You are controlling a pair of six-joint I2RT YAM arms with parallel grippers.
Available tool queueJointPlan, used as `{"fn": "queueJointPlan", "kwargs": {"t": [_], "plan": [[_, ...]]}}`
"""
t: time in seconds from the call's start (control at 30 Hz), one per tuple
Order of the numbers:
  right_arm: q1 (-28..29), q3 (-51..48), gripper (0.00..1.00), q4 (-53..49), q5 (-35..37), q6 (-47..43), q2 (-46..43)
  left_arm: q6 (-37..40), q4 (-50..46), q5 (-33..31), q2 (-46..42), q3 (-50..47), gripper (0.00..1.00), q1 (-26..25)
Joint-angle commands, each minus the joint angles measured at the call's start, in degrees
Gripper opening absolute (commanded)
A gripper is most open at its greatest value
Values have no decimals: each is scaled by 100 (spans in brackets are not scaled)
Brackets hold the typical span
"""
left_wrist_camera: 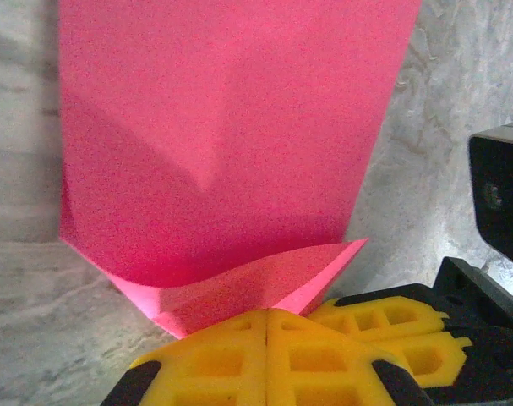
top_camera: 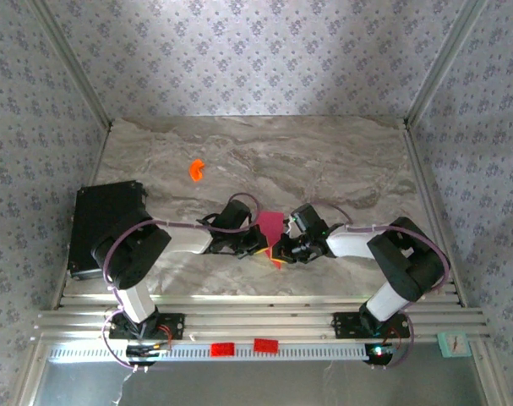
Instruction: Fold a paper plane with a square sheet of paper (pick it up from the middle)
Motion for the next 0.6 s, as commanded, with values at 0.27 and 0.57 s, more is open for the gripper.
{"fn": "queueJointPlan", "kwargs": {"t": [0.27,0.57], "plan": [[-45,-263,5,-849,417,-200,285,214,-313,-54,423,104,3,433],[-81,-393,2,-814,480,-226,249,845,-1085,58,357,344,3,1222]]}}
